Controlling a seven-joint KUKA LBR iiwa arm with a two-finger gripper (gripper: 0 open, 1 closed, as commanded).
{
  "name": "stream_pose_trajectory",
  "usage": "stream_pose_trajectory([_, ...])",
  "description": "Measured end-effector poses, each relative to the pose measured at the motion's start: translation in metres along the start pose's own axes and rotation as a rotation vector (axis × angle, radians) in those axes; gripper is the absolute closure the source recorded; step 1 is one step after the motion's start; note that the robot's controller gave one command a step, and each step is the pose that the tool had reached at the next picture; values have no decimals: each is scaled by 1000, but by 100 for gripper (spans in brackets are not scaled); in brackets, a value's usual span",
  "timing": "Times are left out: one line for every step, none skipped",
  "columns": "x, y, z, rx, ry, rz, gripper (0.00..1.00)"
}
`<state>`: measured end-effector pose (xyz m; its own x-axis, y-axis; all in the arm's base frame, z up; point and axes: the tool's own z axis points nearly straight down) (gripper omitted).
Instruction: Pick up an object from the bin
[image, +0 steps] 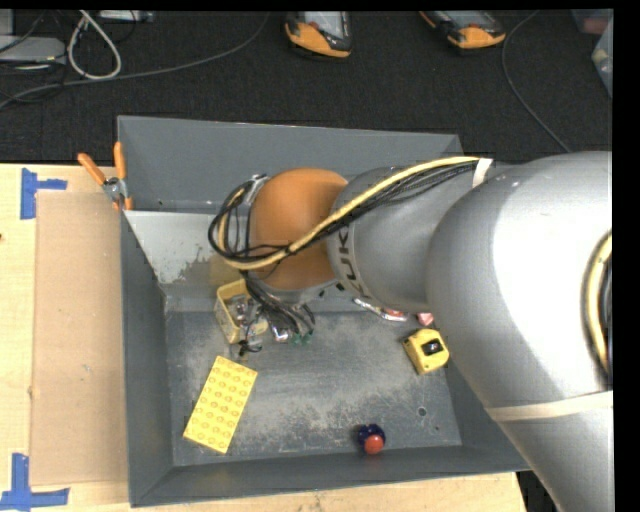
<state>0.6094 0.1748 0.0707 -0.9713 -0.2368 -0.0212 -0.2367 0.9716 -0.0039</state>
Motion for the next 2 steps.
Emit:
stream_pose_trajectory([35, 63, 0, 2, -1, -156, 100])
stream_pose_trajectory([32, 65, 0, 2, -1, -116, 100])
